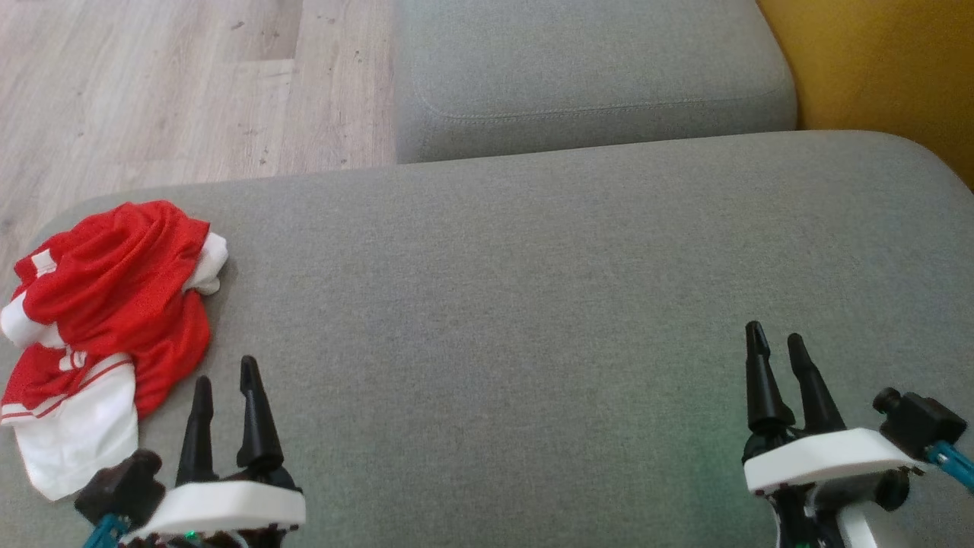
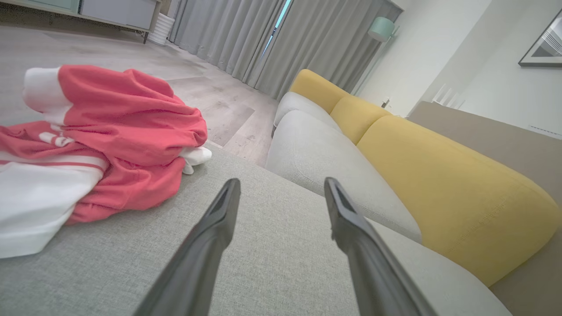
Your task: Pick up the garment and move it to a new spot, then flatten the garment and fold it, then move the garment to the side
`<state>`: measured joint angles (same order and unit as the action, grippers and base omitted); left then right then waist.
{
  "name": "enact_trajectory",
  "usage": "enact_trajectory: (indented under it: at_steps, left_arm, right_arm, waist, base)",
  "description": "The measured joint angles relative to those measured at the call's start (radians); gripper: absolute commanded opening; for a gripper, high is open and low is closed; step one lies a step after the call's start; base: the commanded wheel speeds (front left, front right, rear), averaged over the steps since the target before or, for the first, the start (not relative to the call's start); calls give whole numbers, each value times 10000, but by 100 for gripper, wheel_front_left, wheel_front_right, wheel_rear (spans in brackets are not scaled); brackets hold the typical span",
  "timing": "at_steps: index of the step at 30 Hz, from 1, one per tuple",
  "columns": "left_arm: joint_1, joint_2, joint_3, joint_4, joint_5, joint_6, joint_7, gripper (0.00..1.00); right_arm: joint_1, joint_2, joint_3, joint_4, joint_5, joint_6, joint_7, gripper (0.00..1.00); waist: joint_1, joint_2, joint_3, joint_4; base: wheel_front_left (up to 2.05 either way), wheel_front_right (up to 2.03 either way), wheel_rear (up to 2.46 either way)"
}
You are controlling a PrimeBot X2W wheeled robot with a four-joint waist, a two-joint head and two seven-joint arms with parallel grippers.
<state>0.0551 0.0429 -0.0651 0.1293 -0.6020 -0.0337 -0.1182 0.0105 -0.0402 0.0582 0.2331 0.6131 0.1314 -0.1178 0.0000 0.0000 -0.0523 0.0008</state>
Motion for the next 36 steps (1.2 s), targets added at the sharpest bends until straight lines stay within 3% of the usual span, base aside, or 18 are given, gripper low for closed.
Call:
enact_trajectory:
  at_steps: [36]
  left_arm:
    - [558,6,-291,-236,4249,341,-1047,100]
  right_arm:
    - [23,-12,543,-163,-4109,0,-1064,100]
  waist:
    - [0,0,-207,-85]
  base:
    - [0,0,0]
